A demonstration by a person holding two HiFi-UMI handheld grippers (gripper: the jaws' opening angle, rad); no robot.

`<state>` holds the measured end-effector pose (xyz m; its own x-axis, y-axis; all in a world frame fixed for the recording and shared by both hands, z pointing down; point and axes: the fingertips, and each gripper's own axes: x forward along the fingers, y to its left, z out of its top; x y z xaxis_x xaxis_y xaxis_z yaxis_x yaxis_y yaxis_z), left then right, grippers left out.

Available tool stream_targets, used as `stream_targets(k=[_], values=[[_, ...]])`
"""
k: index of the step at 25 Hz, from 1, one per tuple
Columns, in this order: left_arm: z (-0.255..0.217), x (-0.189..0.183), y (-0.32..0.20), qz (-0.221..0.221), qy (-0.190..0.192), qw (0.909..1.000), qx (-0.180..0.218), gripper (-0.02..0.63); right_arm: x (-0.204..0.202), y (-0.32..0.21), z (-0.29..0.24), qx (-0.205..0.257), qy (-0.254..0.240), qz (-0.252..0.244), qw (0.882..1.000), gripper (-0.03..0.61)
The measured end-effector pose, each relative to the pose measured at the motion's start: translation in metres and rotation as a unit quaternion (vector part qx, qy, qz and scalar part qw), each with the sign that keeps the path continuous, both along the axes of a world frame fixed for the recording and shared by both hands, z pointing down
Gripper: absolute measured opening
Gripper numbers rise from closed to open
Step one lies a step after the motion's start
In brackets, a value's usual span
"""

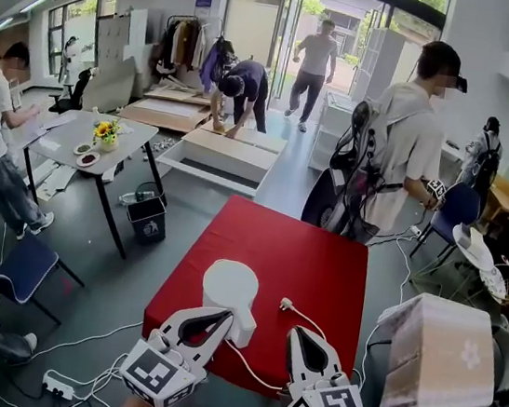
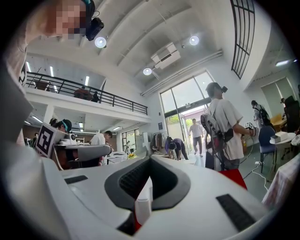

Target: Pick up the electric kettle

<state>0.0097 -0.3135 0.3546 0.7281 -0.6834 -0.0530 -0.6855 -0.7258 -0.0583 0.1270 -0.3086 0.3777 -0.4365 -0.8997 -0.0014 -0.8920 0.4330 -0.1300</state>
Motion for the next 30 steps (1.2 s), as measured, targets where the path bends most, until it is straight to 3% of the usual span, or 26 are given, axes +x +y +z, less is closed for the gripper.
stream_targets(k=[7, 8, 9, 12, 30], values=[[0.003, 0.006, -0.010, -0.003, 0.001, 1.0000, -0.008, 0.017, 0.008, -0.008, 0.003, -0.003, 0.001, 0.002, 1.000, 0.005], [0.003, 0.007, -0.011, -0.001, 0.008, 0.9999, -0.011, 0.048, 0.009, -0.009, 0.003, -0.003, 0.002, 0.003, 1.000, 0.005], [0.003, 0.007, -0.012, 0.001, 0.017, 0.9997, -0.016, 0.137, 0.009, -0.009, 0.004, -0.004, 0.001, 0.003, 1.000, 0.005], [0.004, 0.010, -0.014, 0.008, 0.026, 0.9994, -0.021, 0.239, 0.011, -0.010, 0.008, -0.005, -0.004, 0.002, 1.000, 0.005], [0.023, 0.013, -0.019, 0.020, -0.001, 0.9994, -0.029, 0.241, 0.010, -0.015, 0.013, -0.011, -0.002, 0.011, 1.000, 0.005]])
